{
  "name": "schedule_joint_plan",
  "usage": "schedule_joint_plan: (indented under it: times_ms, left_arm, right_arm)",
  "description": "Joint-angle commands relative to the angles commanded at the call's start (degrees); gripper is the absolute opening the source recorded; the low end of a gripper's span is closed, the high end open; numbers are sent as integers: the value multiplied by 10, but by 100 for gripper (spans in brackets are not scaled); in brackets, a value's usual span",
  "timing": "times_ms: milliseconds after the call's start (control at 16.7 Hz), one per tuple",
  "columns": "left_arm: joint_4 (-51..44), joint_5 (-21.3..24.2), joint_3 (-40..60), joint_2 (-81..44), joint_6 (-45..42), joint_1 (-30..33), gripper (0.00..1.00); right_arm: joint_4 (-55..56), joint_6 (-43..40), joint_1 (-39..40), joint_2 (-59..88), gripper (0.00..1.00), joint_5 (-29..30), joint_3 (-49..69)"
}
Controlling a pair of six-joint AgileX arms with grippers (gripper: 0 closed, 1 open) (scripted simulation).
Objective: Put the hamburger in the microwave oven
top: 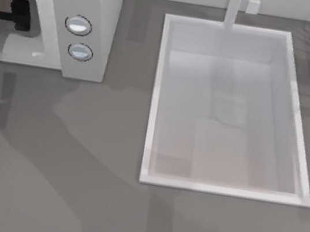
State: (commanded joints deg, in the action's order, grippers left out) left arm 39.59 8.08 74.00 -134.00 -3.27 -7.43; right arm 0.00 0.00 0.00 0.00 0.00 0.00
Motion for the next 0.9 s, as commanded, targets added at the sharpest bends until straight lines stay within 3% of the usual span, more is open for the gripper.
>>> schedule_joint_plan:
  times_ms: [300, 900]
  left_arm:
    - [58, 10, -82, 57, -10, -19, 100]
    - [226, 54, -452, 221, -26, -64, 100]
  right_arm:
    - [0, 0, 0, 0, 100, 0, 0]
    - [0, 0, 0, 0, 100, 0, 0]
